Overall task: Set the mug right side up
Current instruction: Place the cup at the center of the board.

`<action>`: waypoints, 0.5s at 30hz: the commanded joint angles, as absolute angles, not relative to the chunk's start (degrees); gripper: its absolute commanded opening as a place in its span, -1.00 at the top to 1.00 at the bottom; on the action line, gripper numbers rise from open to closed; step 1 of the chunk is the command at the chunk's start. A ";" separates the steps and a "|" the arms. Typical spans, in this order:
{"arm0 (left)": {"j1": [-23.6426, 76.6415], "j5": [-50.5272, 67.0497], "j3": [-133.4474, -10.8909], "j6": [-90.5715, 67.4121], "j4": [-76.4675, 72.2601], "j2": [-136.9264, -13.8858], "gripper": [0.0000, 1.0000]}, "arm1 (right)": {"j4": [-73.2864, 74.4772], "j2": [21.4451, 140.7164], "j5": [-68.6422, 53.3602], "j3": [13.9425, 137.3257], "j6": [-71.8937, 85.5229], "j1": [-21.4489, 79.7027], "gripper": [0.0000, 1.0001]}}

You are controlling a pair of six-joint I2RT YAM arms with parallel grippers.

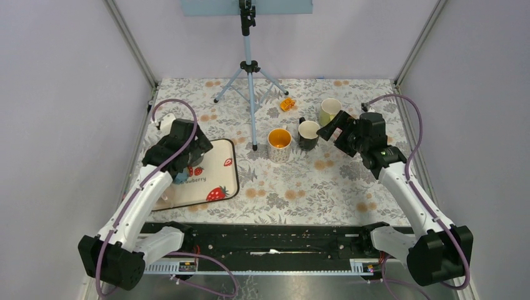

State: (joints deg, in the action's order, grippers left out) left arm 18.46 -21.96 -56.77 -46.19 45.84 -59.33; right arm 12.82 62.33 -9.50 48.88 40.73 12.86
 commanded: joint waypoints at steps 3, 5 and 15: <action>12.88 -26.99 -58.91 -46.30 49.15 -60.91 -0.97 | 14.19 64.44 -14.11 52.87 37.39 13.36 -0.99; 11.36 -27.11 -59.06 -45.79 49.32 -61.27 -0.98 | 14.22 65.29 -15.18 53.44 36.54 13.49 -0.99; 0.36 -16.02 -62.05 -38.42 39.83 -70.79 -0.97 | 13.49 68.05 -17.30 55.18 35.13 14.68 -0.99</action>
State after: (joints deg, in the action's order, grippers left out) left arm 1.72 -21.41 -57.82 -41.65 46.00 -67.44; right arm 14.59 67.70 -15.20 52.36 36.69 13.96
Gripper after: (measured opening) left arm 0.988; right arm 0.994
